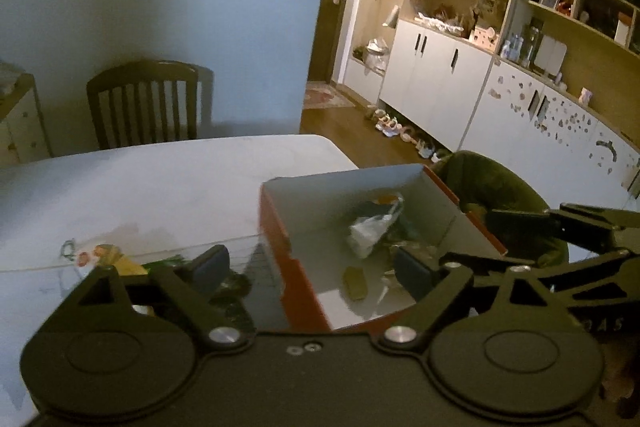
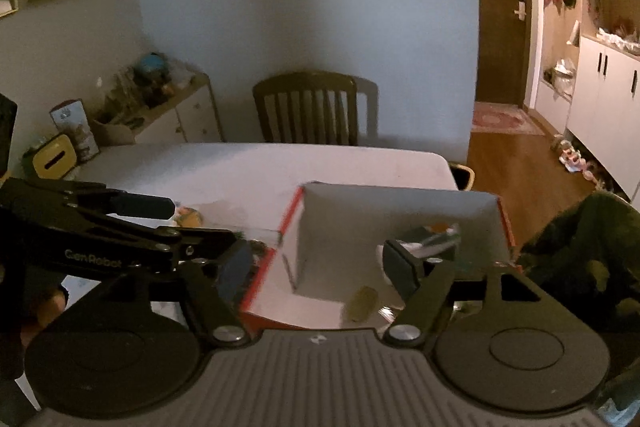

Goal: Organize objects
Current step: 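Withdraw both tools from the shoebox toward the remaining pile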

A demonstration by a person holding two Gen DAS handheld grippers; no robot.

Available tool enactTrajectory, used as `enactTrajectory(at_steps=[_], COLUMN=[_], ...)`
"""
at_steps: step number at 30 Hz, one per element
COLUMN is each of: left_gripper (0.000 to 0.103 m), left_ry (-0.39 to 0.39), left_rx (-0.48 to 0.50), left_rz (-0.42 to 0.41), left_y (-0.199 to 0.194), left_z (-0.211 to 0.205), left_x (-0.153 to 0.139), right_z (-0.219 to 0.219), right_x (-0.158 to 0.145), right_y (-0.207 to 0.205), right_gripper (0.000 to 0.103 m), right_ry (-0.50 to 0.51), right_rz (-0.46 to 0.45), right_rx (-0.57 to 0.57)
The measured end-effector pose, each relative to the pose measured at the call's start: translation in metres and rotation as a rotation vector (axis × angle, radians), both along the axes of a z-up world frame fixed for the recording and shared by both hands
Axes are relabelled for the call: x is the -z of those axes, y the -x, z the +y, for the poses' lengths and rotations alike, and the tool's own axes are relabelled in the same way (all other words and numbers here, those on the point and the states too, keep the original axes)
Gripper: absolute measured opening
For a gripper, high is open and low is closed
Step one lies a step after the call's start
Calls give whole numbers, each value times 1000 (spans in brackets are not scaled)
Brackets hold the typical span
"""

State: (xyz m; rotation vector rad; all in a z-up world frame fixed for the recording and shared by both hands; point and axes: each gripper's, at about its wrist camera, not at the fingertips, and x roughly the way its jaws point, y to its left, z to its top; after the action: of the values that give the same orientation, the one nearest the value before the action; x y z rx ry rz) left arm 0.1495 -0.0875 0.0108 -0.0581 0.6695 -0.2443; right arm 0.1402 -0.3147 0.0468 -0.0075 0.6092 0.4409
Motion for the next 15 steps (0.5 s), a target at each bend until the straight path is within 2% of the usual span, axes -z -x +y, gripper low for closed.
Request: enactTrajectory(at_steps=[11,15], left_gripper=[102,102], left_ry=[40,60], left_rx=[-57,-62], left_rz=[-7,-8], left_y=[22,24], left_z=[67,89], left_x=[2,4], right_z=[61,82], right_x=[-2,-1], right_y=[23,27], right_gripper=[85,89], right_ry=[-76,-87], right_rz=[-1,13], right_rx=[-37,-42])
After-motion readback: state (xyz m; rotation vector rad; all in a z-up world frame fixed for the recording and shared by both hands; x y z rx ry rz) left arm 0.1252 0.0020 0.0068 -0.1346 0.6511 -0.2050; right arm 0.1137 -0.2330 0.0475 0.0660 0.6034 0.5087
